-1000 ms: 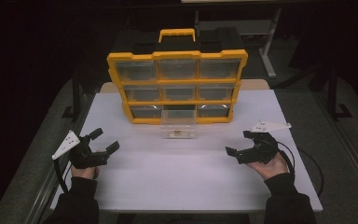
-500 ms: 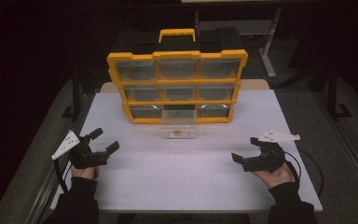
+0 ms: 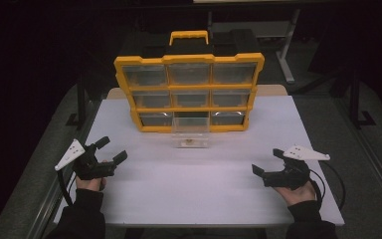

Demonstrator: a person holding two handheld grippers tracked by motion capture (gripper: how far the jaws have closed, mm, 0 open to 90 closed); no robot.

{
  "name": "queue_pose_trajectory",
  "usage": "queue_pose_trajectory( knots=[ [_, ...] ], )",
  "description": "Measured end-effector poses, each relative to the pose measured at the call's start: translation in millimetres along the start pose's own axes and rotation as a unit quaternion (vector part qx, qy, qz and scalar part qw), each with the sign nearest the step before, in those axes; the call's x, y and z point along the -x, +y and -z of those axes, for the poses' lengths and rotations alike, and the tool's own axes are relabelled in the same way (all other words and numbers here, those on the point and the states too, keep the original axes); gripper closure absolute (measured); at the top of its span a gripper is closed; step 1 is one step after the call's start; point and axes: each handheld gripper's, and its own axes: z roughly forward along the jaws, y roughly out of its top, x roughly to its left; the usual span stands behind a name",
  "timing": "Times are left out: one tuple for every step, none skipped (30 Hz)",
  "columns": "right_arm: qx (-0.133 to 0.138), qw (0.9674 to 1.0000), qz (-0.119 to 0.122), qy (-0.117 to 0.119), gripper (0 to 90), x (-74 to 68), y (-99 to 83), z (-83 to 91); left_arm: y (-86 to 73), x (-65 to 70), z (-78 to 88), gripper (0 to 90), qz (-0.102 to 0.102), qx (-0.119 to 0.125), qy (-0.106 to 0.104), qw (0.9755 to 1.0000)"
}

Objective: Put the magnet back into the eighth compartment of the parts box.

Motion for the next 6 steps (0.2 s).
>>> queue_pose_trajectory(
  knots=[
    [0.003,1.0000,-0.003,0.001,1.4,1.1,-0.7,0.4,-0.1,-0.1,-0.2,0.0,0.000,-0.001,0.000,1.0000],
    [0.005,1.0000,-0.007,0.001,1.2,2.1,-1.2,0.6,-0.2,-0.4,-0.3,0.0,0.000,-0.002,0.000,1.0000],
    [0.006,0.9999,-0.009,0.000,1.1,3.0,-1.5,0.6,-0.2,-0.6,-0.4,0.0,-0.001,-0.002,0.000,1.0000],
    [0.008,0.9999,-0.010,-0.002,0.8,3.6,-1.9,0.7,-0.2,-0.8,-0.5,0.0,-0.001,-0.003,0.000,1.0000],
    [0.009,0.9999,-0.009,-0.003,0.8,3.9,-2.0,0.9,-0.2,-1.0,-0.7,0.0,-0.002,-0.003,0.000,1.0000],
    [0.011,0.9999,-0.009,-0.003,0.8,4.3,-2.1,1.2,-0.2,-1.0,-0.7,0.0,-0.002,-0.003,0.000,1.0000]
  ],
)
